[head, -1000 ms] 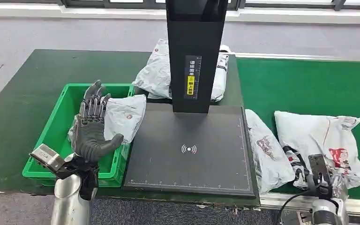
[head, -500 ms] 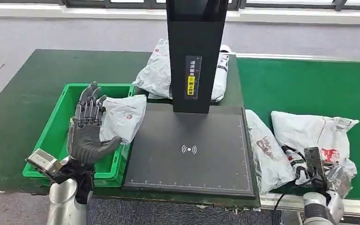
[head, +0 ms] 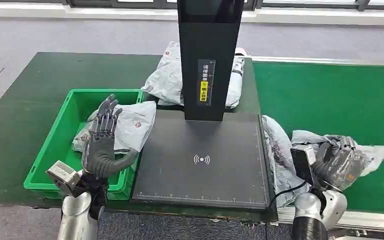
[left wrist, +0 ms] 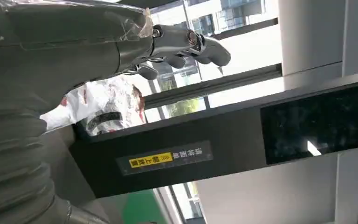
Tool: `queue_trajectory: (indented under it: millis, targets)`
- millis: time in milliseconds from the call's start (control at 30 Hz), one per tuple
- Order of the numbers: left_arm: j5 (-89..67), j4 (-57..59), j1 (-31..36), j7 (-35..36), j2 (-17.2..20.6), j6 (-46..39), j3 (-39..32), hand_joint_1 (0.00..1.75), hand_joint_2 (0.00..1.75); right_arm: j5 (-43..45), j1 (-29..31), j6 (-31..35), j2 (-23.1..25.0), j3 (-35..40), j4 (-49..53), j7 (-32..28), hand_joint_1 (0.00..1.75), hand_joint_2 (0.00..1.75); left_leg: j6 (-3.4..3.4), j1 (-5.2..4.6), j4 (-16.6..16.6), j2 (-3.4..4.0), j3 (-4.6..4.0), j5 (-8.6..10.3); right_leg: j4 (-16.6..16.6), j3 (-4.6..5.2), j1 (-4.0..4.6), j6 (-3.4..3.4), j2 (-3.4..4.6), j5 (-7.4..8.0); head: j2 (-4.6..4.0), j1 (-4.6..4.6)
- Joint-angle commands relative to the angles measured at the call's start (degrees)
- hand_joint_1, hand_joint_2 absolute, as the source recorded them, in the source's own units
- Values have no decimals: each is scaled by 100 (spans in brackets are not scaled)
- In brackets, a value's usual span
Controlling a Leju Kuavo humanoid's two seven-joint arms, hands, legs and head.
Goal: Moved the parcel from conveyor to table for the left to box.
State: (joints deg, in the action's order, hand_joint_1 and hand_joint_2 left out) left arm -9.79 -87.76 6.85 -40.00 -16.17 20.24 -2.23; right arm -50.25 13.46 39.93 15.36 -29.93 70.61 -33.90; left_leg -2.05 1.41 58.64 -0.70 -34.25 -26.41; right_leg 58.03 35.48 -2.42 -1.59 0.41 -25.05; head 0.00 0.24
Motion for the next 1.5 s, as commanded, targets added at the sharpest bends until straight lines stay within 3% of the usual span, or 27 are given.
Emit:
queue_trajectory:
  millis: [33,133,167,267,600,1000,1267,1500]
  targets:
    - [94,1348,520,0,-173,-345,280,0,175,375,96,7,292,1047,545,-263,175,175,15,-5,-8,8,16,-2,-7,-14,1,20,-1,-1,0,0]
    - [513,1823,622,0,-96,-631,629,0,175,940,625,7,90,1759,-214,-281,175,175,15,-5,-1,23,8,0,-3,-3,1,20,17,8,0,0]
    - [525,1655,319,0,-25,-743,843,0,175,1158,796,-95,-1,1958,-421,-338,175,175,10,-7,0,30,4,0,0,5,-2,15,25,10,-2,0]
    - [539,1836,301,0,-34,-826,1046,0,175,1513,1088,-297,82,2361,-781,-490,175,175,16,-4,-10,41,18,0,-12,-7,2,21,35,14,0,0]
    - [439,1710,30,0,-94,-959,1143,0,175,1894,2031,-260,434,2897,-2142,-520,175,175,5,-4,-6,33,12,2,-1,-3,-1,13,33,12,0,0]
    - [439,1710,30,0,-94,-959,1143,0,175,1894,2031,-260,434,2897,-2142,-520,175,175,11,-3,-12,8,14,3,-9,-18,2,20,4,8,0,0]
    - [416,1613,-56,0,-87,-1026,1206,0,175,2374,2554,-600,464,3074,-2966,-493,175,175,10,-2,-13,10,14,3,-9,-17,3,20,6,9,0,0]
    - [409,1614,-55,0,-90,-1041,1207,0,175,2384,2576,-615,464,3104,-2998,-494,175,175,10,-1,-10,4,11,3,-8,-16,4,19,2,7,0,0]
